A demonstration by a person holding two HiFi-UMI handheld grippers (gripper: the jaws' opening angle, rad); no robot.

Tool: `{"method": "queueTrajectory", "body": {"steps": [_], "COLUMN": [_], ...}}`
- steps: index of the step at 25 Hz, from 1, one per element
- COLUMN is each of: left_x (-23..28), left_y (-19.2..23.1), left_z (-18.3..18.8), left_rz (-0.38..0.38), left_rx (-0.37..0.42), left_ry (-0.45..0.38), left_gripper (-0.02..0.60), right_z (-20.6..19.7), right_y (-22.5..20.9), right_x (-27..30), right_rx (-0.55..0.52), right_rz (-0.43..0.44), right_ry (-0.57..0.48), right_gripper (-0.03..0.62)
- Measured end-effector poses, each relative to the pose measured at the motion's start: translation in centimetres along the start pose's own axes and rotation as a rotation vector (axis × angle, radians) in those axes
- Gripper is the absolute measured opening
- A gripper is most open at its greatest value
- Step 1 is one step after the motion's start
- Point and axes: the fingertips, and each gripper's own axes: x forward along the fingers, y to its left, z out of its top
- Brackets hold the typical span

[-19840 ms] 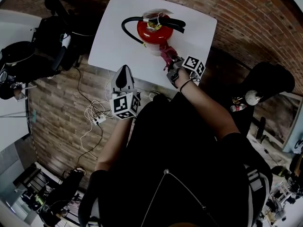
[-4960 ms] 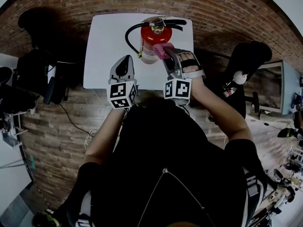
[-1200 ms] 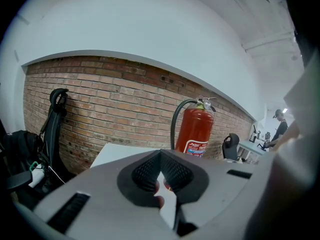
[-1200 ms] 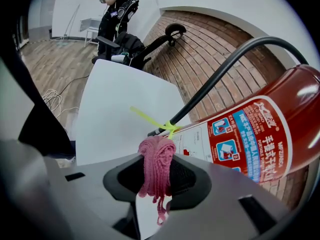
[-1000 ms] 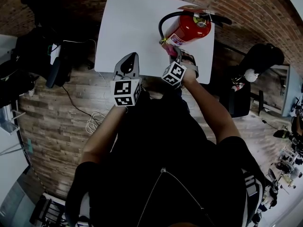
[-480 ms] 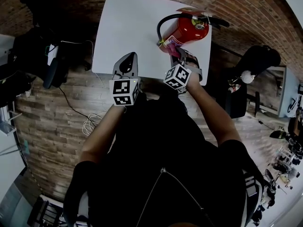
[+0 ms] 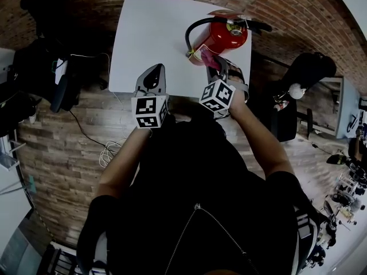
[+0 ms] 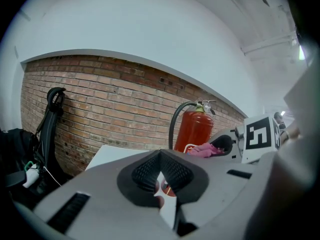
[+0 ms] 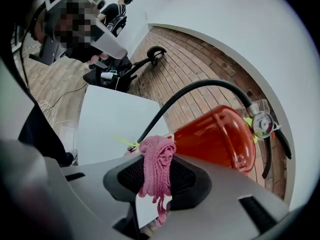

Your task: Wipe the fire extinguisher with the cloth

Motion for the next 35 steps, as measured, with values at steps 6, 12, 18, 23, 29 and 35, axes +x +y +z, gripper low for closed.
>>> {"method": "queueTrajectory", "body": {"steps": [6, 12, 18, 23, 29, 35], "left_x": [0.0, 0.1, -0.1, -0.3, -0.2, -0.3], "left_y": [-0.5, -0.6, -0.7, -0.8, -0.9, 0.0], "left_z": [0.2, 0.0, 0.1, -0.2, -0.4, -0.5], "left_rz": [-0.011, -0.015, -0.025, -0.024, -0.025, -0.008], "left_rx": [-0.001, -0.004, -0.005, -0.012, -0.015, -0.024], "left_ry": [-0.007, -0.01, -0.014, -0.008, -0.007, -0.009], "left_gripper": [0.008, 0.008, 0.008, 0.008, 0.008, 0.008], "right_z": [0.6, 1.3, 2.2, 3.0, 4.5, 5.9], "right_y": [-1.5, -3.1, -4.8, -6.4, -8.8, -6.5], "right_x": [-1.6, -3.1, -4.8, -6.5, -9.0, -7.6], "right_rx": [-0.012, -0.006, 0.008, 0.025, 0.055, 0.084], "right_rz": [-0.024, -0.053, -0.08, -0.108, -0.18, -0.104], "right_ry": [-0.008, -0.023, -0.033, -0.048, -0.087, -0.117], "right_gripper": [0.124, 0.124, 0.124, 0.124, 0.124, 0.124]}}
